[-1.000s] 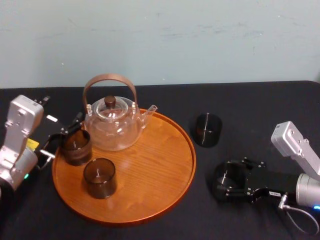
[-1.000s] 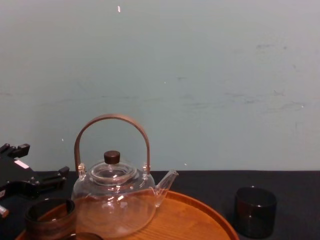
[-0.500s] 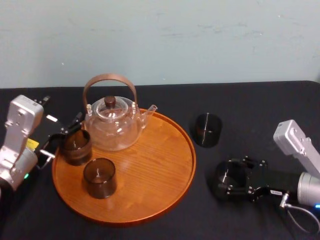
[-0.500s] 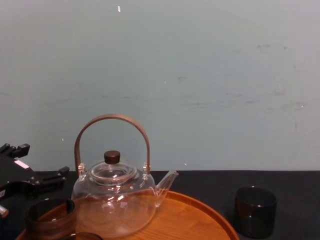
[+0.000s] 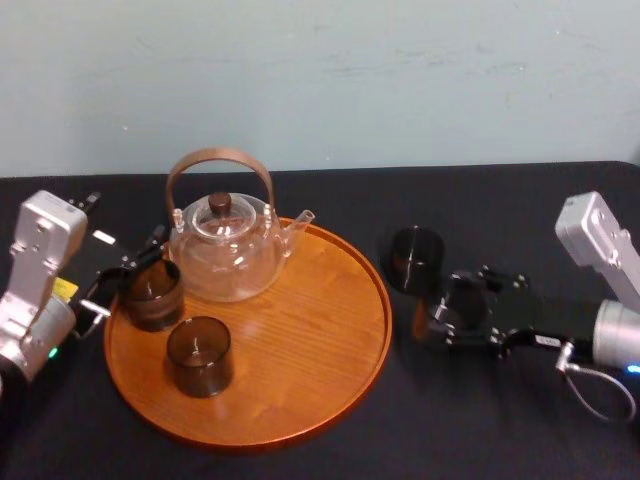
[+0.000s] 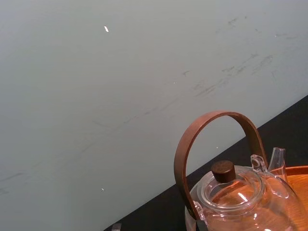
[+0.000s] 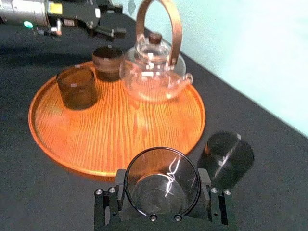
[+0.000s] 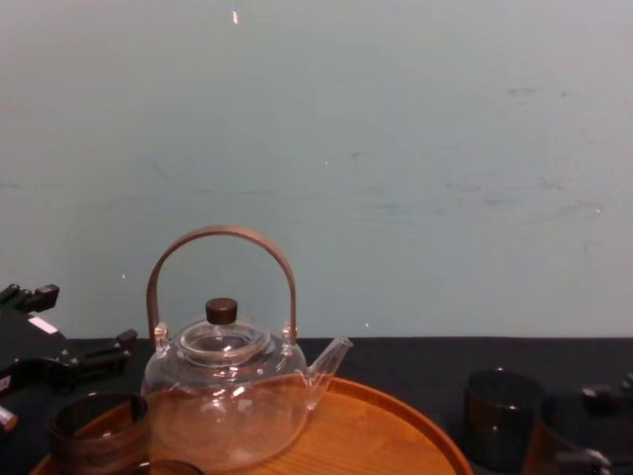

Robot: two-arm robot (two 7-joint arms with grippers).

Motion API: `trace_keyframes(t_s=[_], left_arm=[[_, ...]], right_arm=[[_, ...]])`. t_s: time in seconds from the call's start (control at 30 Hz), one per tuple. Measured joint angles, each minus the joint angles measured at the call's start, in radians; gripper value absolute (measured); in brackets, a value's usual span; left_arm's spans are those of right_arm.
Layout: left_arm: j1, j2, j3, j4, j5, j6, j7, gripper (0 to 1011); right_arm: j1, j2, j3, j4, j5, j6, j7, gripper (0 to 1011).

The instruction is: Pick up the glass from the table and place it on the tray.

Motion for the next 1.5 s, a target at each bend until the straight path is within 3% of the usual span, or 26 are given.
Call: trace_keyframes(t_s=[0.27,0.77,1.2,1.5], left_arm=[[0.000,0.000,0.000,0.000,0.000,0.000,0.000,1001],[0.000,0.000,0.000,0.000,0.000,0.000,0.000,1002],[0.000,0.000,0.000,0.000,0.000,0.000,0.000,1001],[0.000,0.000,0.000,0.000,0.000,0.000,0.000,1002]], right_arm=[[0.078,-0.039,-0.037,0.022,-0.012,-0.023,0.022,905],[0.222,-0.168,-0.148,0.119,-0.055,-0.063,0.052,905],[0.279,-0.234,-0.225,0.199,-0.089,-0.096,0.085,905],[0.300,-0.261,-0.259,0.255,-0.100,-0.113,0.110,905]])
